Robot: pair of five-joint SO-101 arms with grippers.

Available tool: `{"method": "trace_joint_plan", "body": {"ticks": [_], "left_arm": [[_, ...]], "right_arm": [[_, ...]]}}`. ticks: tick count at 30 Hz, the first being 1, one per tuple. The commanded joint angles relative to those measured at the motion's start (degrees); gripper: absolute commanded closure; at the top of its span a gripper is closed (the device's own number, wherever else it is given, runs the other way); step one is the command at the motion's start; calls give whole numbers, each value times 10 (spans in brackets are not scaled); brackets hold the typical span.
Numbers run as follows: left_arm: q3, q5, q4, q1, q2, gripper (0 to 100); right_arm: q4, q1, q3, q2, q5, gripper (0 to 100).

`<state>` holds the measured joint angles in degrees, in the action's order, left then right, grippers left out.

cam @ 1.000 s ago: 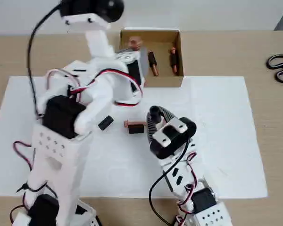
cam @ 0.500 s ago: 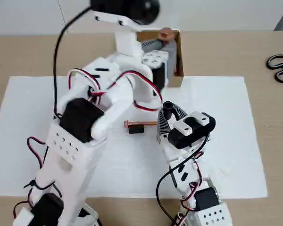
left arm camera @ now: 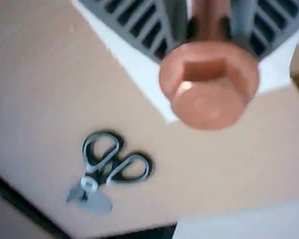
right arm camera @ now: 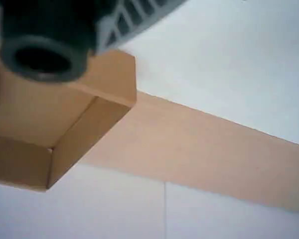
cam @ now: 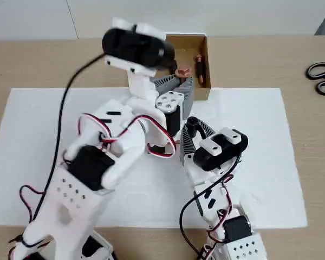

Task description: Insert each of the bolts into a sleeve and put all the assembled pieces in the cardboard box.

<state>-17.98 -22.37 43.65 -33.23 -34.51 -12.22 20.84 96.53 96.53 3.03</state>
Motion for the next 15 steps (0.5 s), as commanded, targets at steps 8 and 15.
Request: {"method": "trace_joint_plan", "body": {"ticks": [8,15], "left_arm": [[-107,2,-140,1,-75,994],[-109,2,-84,2,-97,994]], "right_arm": [[11,-5,3,7,2,995],[34,-4,3,14,-69,995]]}}
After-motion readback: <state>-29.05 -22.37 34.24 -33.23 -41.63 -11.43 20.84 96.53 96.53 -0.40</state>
